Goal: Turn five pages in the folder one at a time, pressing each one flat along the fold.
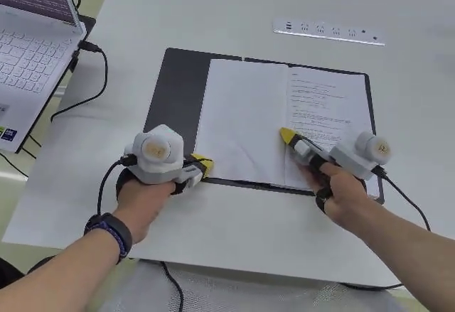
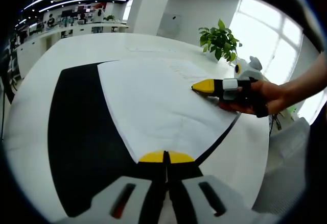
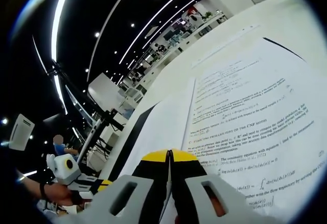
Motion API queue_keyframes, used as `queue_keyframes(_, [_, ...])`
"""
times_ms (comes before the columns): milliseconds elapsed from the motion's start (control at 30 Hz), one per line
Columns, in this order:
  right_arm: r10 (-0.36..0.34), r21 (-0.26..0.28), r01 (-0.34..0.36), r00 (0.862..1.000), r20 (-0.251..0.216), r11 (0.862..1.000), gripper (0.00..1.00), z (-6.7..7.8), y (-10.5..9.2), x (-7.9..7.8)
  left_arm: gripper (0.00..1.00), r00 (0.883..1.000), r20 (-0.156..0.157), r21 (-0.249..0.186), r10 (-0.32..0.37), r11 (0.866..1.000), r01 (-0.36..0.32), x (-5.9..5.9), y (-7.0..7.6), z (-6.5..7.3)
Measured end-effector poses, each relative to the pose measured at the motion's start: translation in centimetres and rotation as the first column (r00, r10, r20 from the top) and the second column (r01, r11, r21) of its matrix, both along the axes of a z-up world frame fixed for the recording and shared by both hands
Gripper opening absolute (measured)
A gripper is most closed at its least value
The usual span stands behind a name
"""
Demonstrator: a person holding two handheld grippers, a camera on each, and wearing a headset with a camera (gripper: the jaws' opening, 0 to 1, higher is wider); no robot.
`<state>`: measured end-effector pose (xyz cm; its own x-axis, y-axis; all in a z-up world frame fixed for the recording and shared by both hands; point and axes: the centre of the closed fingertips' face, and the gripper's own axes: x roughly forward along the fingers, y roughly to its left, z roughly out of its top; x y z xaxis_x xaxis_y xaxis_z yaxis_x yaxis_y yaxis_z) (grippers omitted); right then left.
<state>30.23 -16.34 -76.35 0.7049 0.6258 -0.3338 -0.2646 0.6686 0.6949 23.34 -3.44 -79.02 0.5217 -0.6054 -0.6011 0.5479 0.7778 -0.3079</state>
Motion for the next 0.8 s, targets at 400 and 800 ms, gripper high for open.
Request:
queue_keyframes(400, [0.007,0.0,-0.007,1.0,-0.005,1.0,0.0,-0.2,0.2,-2.3,0.0,1.0,0.001,-0.003,-0.004,1.0,0.004,0.0,0.0,0.0])
queue_keyframes(800, [0.017,-0.008,-0.017,1.0,-0.013,1.0,0.0,-1.3,-0.2,-3.1,0.0,1.0,0.001,-0.007,-0.011,1.0,0.011,0.0,0.0,0.1])
